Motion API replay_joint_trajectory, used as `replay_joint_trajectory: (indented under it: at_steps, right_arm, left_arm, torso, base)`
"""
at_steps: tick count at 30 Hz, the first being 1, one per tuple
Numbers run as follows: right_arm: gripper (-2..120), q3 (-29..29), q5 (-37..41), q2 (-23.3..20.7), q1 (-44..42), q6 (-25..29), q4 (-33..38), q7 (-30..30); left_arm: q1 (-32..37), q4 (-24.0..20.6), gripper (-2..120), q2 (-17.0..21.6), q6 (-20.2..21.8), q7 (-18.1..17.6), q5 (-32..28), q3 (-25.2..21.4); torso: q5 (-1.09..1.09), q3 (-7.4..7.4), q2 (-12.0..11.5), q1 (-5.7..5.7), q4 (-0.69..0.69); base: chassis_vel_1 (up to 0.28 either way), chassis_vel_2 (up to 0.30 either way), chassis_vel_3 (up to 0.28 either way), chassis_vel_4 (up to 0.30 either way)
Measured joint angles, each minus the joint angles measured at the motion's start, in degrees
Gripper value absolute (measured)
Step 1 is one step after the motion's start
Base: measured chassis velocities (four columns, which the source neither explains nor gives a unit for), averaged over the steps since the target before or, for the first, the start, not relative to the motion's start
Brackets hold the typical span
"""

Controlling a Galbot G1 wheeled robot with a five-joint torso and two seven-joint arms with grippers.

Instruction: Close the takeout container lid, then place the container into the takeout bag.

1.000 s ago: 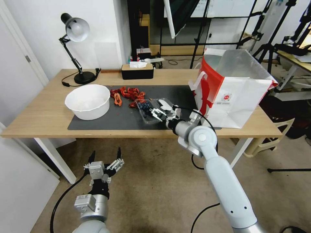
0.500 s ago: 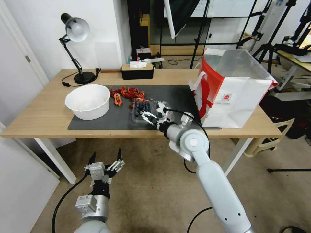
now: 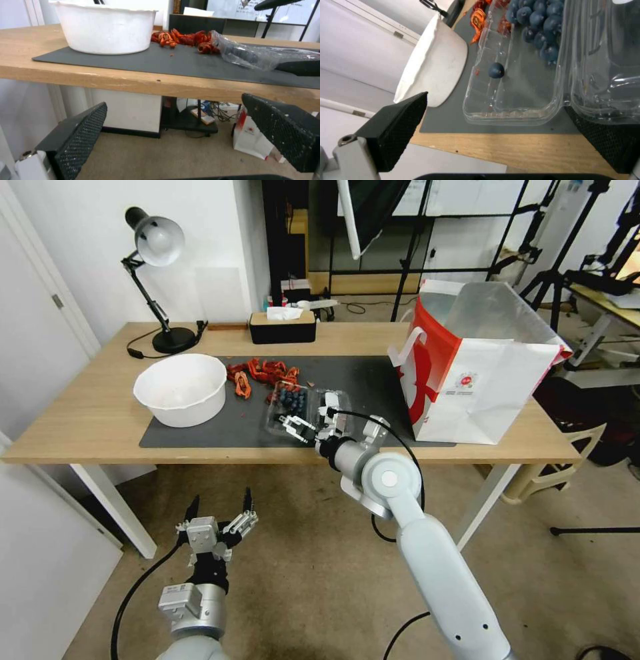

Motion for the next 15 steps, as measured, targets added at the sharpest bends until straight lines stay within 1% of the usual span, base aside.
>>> replay_joint_trajectory:
  at_steps: [10,15]
  right_arm:
    - [100,0.0,0.3,0.1,-0.9,-0.4,0.8,1.0]
    - [100,0.1,0.8,-0.1,-2.5,-0.7,2.7,1.9]
  left_arm:
    - [-0.2,0.3,100,0.3,0.0,0.0,-0.1,0.0]
    - [-0.3,0.4,100,0.5,0.0,0.0,-0.1,0.0]
  torso:
    - [0.00,0.01,0.0,0.00,0.00]
    - [0.00,0.01,0.0,0.00,0.00]
  base:
    - [0.000,0.000,0.000,0.000]
    - [0.000,0.000,0.000,0.000]
